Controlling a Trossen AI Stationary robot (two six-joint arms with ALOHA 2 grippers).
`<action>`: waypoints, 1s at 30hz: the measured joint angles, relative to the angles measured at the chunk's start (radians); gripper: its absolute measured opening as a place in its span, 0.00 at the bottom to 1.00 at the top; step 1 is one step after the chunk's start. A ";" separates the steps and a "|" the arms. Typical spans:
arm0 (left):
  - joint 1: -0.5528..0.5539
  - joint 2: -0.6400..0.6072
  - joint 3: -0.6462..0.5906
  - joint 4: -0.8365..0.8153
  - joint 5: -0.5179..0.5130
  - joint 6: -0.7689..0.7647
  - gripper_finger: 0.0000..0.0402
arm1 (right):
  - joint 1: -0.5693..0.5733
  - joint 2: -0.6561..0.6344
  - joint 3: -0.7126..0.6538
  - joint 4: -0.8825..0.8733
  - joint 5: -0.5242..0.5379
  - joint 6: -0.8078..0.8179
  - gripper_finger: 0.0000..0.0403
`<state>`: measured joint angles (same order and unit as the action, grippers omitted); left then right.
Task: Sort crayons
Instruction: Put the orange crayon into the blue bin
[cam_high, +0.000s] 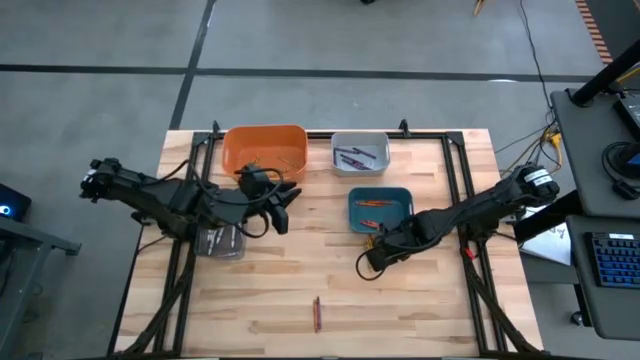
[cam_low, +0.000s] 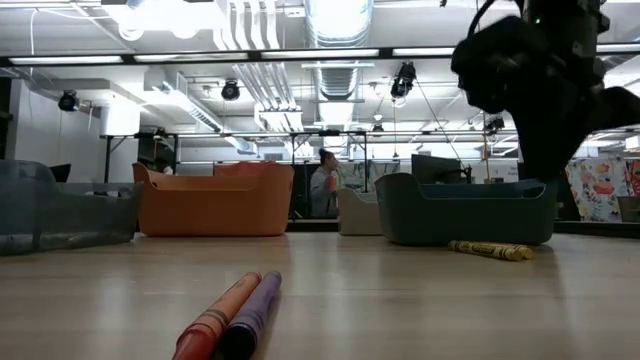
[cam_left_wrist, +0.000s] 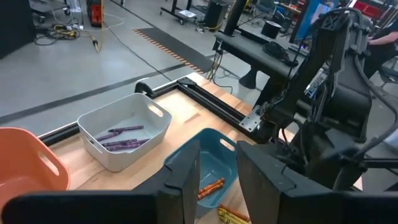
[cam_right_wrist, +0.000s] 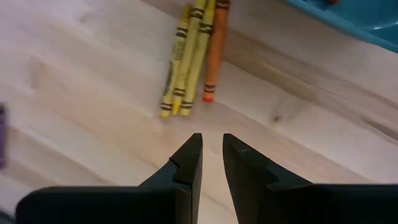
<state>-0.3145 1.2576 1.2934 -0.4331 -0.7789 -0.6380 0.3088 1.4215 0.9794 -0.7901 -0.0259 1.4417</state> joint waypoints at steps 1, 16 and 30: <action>0.000 0.000 0.000 0.000 -0.001 0.000 0.22 | 0.000 0.011 -0.001 0.002 0.000 -0.002 0.15; 0.000 0.001 0.000 0.007 -0.001 -0.001 0.22 | -0.011 0.252 0.099 0.011 0.029 -0.116 0.15; 0.000 0.001 0.000 0.007 0.000 -0.010 0.22 | -0.015 0.310 0.106 -0.003 0.053 -0.176 0.15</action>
<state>-0.3145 1.2587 1.2934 -0.4260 -0.7792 -0.6476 0.2935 1.7311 1.0849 -0.7927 0.0272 1.2659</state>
